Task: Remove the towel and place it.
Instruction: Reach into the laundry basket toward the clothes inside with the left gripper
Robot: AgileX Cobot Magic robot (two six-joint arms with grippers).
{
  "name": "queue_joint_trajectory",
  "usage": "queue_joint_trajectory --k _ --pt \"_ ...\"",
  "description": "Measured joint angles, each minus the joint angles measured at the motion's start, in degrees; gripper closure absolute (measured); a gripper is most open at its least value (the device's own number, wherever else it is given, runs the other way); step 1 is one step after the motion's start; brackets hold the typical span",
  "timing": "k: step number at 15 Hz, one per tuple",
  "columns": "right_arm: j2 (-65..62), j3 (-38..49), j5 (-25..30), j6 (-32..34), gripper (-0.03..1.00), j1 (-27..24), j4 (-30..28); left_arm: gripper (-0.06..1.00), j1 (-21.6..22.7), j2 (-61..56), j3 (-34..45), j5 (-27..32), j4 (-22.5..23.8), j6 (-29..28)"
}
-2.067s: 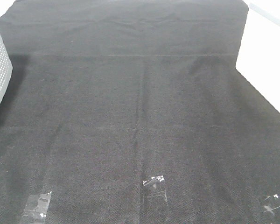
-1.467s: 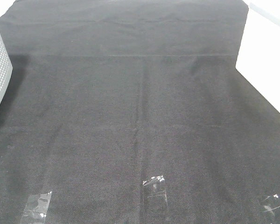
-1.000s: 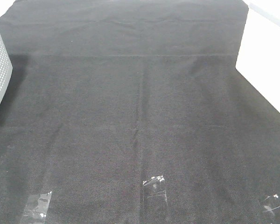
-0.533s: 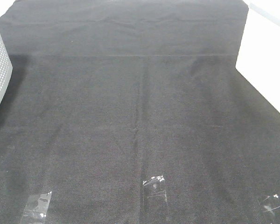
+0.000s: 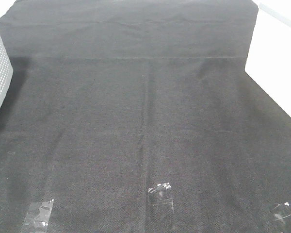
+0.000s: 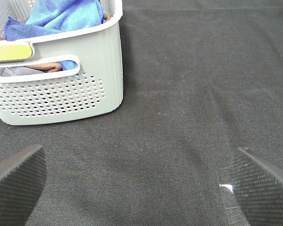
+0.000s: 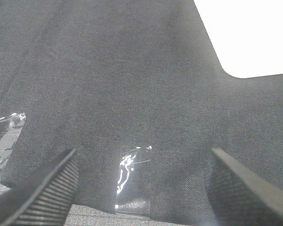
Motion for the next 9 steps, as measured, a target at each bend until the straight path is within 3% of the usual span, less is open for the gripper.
queue_joint_trajectory --k 9 --pt "0.00 0.00 0.00 0.00 0.25 0.00 0.00 -0.05 0.00 0.00 0.00 0.00 0.00 0.00"
